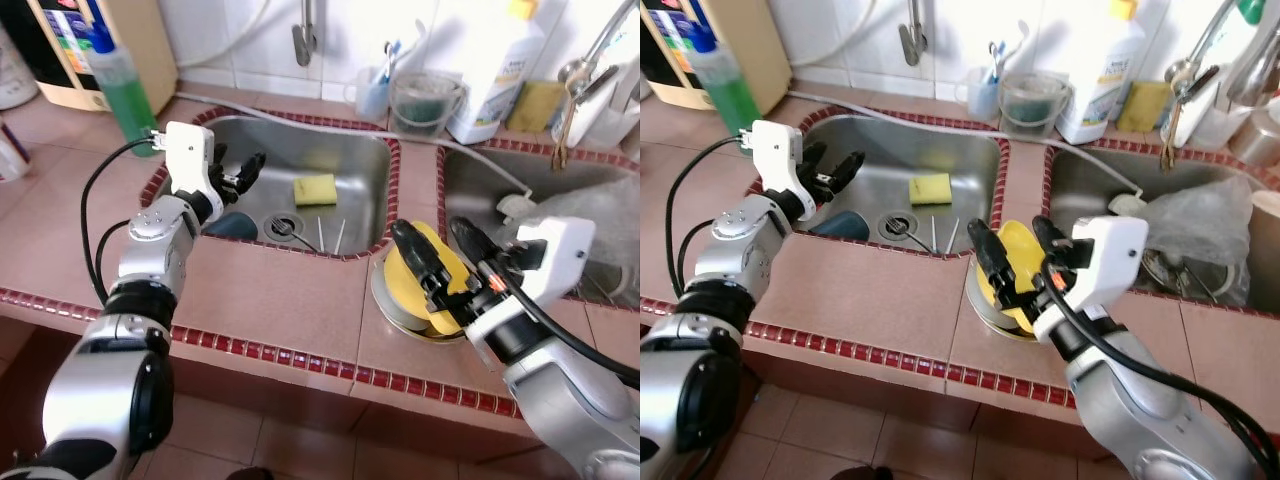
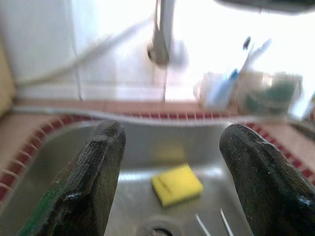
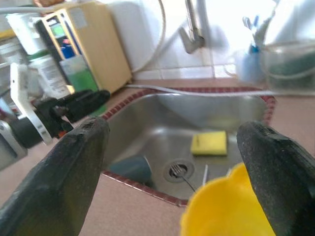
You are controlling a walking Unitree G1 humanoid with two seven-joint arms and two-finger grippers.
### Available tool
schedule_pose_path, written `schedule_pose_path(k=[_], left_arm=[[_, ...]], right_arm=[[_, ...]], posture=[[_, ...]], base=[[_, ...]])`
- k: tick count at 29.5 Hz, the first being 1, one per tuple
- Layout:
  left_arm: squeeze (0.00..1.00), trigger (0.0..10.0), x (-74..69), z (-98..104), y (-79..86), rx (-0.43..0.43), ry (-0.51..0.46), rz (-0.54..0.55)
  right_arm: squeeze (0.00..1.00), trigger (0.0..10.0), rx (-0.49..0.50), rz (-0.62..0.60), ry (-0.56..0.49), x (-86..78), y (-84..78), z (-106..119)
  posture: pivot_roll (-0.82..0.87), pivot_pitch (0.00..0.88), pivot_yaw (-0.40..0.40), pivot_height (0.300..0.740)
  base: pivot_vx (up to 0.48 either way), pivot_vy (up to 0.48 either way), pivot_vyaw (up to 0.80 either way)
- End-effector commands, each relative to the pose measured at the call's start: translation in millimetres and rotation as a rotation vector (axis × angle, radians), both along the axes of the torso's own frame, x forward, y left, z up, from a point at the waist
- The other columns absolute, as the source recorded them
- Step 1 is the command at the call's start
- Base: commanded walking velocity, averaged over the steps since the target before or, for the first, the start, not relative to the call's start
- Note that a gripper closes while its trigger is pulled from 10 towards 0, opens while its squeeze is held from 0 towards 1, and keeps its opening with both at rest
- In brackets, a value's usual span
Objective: Kitchen organization
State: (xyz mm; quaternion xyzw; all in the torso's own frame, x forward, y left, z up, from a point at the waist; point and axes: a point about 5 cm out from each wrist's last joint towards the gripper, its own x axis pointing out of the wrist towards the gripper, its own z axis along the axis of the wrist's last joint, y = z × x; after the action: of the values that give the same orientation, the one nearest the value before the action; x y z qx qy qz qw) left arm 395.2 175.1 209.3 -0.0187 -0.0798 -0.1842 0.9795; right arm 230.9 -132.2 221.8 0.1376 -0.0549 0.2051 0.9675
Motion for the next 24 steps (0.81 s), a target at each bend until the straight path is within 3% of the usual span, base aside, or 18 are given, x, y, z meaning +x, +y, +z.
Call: schedule_pose_path(k=[1,2,7,12,15,21,24], left_arm=[[0.00,10.0,-2.1,0,2.0,-0.027,-0.004,0.019],[0.00,10.0,-5.0,-2,2.1,-0.070,-0.009,0.038],[0.00,10.0,-17.2,-15,-7.4,-0.127,-0.014,0.051],[0.00,10.0,-25.1,-27,-12.2,-0.129,0.006,0.062],[0.00,10.0,-30.6,-35,-13.2,-0.200,0.046,0.090],[0.00,10.0,-43.5,-34,-16.1,-0.203,0.032,0.106],[0.00,10.0,-55.8,-30,-23.5,-0.106,-0.038,0.067]], right_arm=[[0.00,10.0,-0.020,-0.007,-0.032,6.7,0.1,-1],[0.00,10.0,-0.042,-0.018,-0.051,11.7,0.4,-2],[0.00,10.0,-0.063,-0.083,-0.092,27.9,-3.5,-7],[0.00,10.0,-0.079,-0.163,-0.122,33.3,-6.1,-11],[0.00,10.0,-0.095,-0.226,-0.132,36.1,-7.6,-16],[0.00,10.0,-0.099,-0.304,-0.152,36.7,-12.9,-23],[0.00,10.0,-0.122,-0.332,-0.150,34.7,-16.2,-32]], posture=[[0.04,0.000,0.013,0.740],[0.04,0.000,0.012,0.740],[0.04,0.000,0.000,0.740],[0.03,0.000,0.000,0.740],[0.02,0.000,0.003,0.740],[0.00,0.000,0.011,0.740],[0.00,0.000,0.010,0.740]], base=[[0.000,0.000,0.00],[0.000,0.000,0.00],[0.000,0.000,0.00],[0.000,0.000,0.00],[0.000,0.000,0.00],[0.000,0.000,0.00],[0.000,0.000,0.00]])
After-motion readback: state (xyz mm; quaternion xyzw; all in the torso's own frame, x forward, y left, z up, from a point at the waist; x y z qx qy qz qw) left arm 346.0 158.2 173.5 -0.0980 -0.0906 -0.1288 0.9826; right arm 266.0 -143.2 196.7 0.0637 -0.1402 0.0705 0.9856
